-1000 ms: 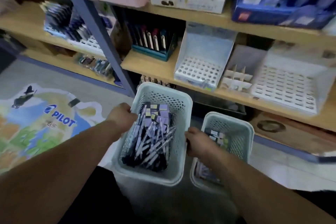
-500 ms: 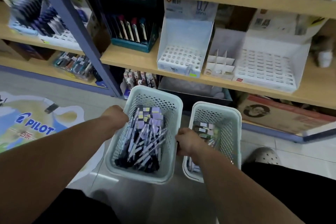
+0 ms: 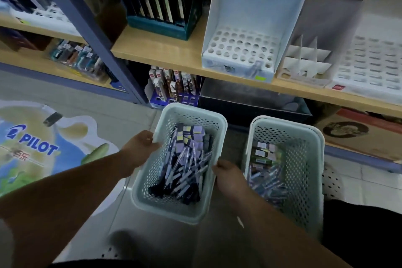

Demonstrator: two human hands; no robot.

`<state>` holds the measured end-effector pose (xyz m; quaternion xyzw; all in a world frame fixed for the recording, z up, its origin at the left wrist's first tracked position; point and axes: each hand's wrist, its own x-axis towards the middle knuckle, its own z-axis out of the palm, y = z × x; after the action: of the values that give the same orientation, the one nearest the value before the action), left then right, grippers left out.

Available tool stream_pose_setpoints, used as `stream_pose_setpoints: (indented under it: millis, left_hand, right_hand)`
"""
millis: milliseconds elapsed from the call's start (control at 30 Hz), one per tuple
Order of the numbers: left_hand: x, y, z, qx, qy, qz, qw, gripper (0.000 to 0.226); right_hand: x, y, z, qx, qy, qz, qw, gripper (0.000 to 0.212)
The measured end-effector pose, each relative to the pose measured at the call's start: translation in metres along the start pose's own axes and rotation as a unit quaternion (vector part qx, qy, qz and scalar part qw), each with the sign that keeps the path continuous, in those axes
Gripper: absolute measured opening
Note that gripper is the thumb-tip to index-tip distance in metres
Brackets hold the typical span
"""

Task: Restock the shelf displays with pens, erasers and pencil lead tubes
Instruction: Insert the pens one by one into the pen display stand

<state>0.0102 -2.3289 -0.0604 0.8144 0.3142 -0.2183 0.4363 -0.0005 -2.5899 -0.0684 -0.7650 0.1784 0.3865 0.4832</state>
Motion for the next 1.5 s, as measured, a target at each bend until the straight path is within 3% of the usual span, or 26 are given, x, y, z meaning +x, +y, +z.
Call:
stream_pose_setpoints:
  millis: [100,200,267,300,367,433,500,667,833,1033,1167,1300,1500]
  left_hand:
    - [0.009,-0.005,-0.014,-0.039,-0.083,-0.023,0.996,0.020]
    - [0.012,-0.006,-0.024,-0.034,-0.160,-0.021,0.986,0.017]
    - [0.012,-0.011,-0.024,-0.051,-0.169,-0.014,0.984,0.014]
    - [0.011,-0.015,-0.023,-0.064,-0.163,-0.011,0.984,0.013]
    - [0.009,-0.022,-0.018,-0.097,-0.155,-0.005,0.983,0.010]
    - [0.008,-0.027,-0.016,-0.141,-0.150,-0.002,0.979,0.009]
    - [0.005,-0.033,-0.016,-0.175,-0.141,-0.001,0.975,0.011]
    - [-0.007,-0.051,-0.014,-0.237,-0.135,-0.005,0.962,0.022]
    - [-0.014,-0.065,-0.008,-0.182,-0.152,0.042,0.971,0.019]
    - [-0.017,-0.069,0.007,-0.118,-0.106,0.091,0.983,0.014]
    - [-0.014,-0.072,0.010,-0.083,-0.100,0.101,0.986,0.016]
    - [-0.014,-0.073,0.011,-0.058,-0.111,0.099,0.987,0.019]
    - [-0.012,-0.072,0.009,-0.047,-0.130,0.099,0.985,0.024]
  right_hand:
    - [0.000,0.003,0.006,-0.053,0.051,-0.048,0.996,0.026]
    - [-0.027,0.008,0.029,-0.213,0.212,-0.180,0.937,0.062]
    - [-0.047,0.001,0.049,-0.242,0.213,-0.251,0.913,0.063]
    - [-0.054,-0.002,0.059,-0.238,0.178,-0.254,0.920,0.061]
    - [-0.053,-0.004,0.078,-0.206,0.103,-0.191,0.954,0.062]
    - [-0.038,-0.007,0.089,-0.145,0.063,-0.068,0.985,0.070]
    - [-0.016,-0.003,0.097,-0.092,0.081,0.022,0.992,0.079]
    - [0.026,0.013,0.104,0.010,0.132,0.112,0.985,0.073]
    - [0.048,0.021,0.112,-0.009,0.165,0.127,0.978,0.069]
    - [0.060,0.020,0.125,-0.045,0.238,0.124,0.962,0.063]
    - [0.069,0.014,0.128,0.033,0.268,0.113,0.956,0.054]
    - [0.073,0.010,0.120,0.125,0.245,0.109,0.955,0.036]
    - [0.077,0.010,0.117,0.184,0.220,0.113,0.951,0.035]
